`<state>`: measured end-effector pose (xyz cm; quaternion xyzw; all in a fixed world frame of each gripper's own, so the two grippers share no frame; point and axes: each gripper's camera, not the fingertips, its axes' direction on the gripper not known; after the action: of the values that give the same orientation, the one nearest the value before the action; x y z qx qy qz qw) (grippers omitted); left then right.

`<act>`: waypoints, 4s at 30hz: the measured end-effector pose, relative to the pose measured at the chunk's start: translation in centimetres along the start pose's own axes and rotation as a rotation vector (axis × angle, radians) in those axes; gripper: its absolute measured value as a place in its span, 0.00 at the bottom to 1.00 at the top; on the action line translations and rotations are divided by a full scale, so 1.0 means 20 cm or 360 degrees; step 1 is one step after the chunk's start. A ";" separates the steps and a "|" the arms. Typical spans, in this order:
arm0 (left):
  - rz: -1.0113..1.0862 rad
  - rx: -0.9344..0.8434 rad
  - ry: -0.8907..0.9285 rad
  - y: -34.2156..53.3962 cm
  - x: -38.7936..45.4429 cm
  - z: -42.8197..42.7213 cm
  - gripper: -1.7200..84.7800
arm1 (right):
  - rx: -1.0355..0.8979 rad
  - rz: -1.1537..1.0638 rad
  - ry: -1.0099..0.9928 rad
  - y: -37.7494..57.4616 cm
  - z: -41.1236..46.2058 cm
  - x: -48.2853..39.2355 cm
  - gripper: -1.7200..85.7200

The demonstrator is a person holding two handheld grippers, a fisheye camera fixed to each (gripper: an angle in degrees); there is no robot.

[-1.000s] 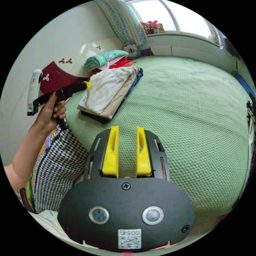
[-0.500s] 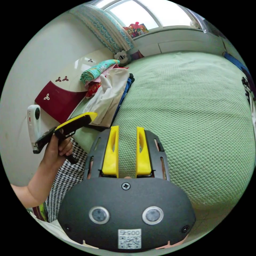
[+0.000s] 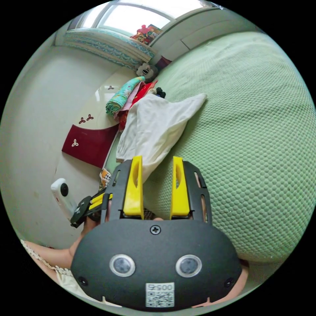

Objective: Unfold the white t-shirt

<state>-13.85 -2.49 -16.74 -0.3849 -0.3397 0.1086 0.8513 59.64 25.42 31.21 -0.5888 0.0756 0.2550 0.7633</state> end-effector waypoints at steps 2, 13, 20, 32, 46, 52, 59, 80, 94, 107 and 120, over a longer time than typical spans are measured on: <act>-0.0018 0.0005 0.0016 -0.01 -0.01 0.01 0.03 | -0.0006 0.0026 -0.0015 -0.03 -0.05 0.00 0.16; -0.0011 0.0031 -0.0008 -0.03 -0.01 0.04 0.04 | -0.0018 0.0052 -0.0023 -0.21 -0.30 -0.04 0.17; -0.0081 0.0076 0.0028 -0.04 -0.03 0.09 0.04 | -0.0018 0.0149 -0.0123 -0.33 -0.43 -0.05 0.17; -0.0201 0.0257 0.0117 -0.09 -0.05 0.06 0.05 | -0.0178 0.0473 -0.0334 -0.75 -0.48 0.05 0.18; -0.0152 0.0317 0.0151 -0.21 0.06 0.01 0.05 | -0.0255 0.0594 -0.0183 -1.00 -0.06 -0.13 0.07; -0.0066 0.0347 0.0230 -0.36 0.24 0.04 0.04 | -0.0147 0.0131 0.0200 -1.08 -0.16 -0.48 0.02; 0.0090 0.0257 0.0624 -0.64 0.55 0.18 0.06 | -0.0097 -0.0136 0.0867 -1.15 -0.36 -0.65 0.02; -0.0072 0.0193 -0.0185 -0.91 0.04 0.15 0.10 | 0.0000 0.0088 0.1037 -0.97 -0.09 -0.35 0.15; -0.0061 0.0154 -0.0355 -1.05 0.00 0.21 0.11 | 0.0291 -0.0064 0.0848 -0.84 -0.07 -0.55 0.01; -0.0024 -0.0009 -0.0627 -1.46 -0.01 0.49 0.17 | 0.0178 -0.0015 0.0882 -0.57 -0.19 -0.51 0.03; 0.0024 0.0160 -0.0522 -1.35 -0.01 0.31 0.05 | 0.0160 0.0135 0.0798 -0.65 -0.25 -0.36 0.09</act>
<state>-20.14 -17.31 5.90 -0.3216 -0.4652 0.1931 0.8018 60.62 16.24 43.90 -0.5913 0.2996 0.1287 0.7376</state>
